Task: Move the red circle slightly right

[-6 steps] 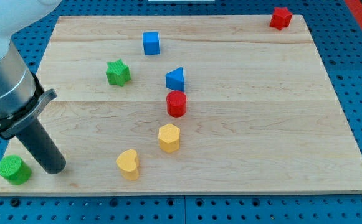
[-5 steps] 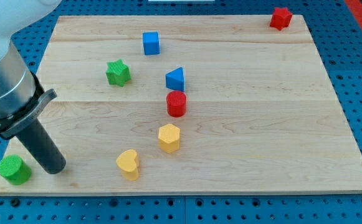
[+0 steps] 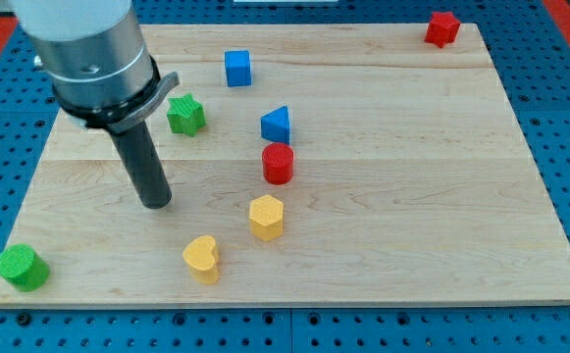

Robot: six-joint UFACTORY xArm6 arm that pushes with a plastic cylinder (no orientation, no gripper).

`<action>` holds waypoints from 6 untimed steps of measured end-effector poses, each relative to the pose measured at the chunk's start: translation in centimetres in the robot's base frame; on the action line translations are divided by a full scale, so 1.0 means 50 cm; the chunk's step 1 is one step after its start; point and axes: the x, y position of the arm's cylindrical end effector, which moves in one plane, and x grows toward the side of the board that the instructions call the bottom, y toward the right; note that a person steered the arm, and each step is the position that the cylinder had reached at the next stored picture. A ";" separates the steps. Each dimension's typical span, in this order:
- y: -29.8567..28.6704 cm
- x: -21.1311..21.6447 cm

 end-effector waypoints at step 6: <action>0.286 -0.084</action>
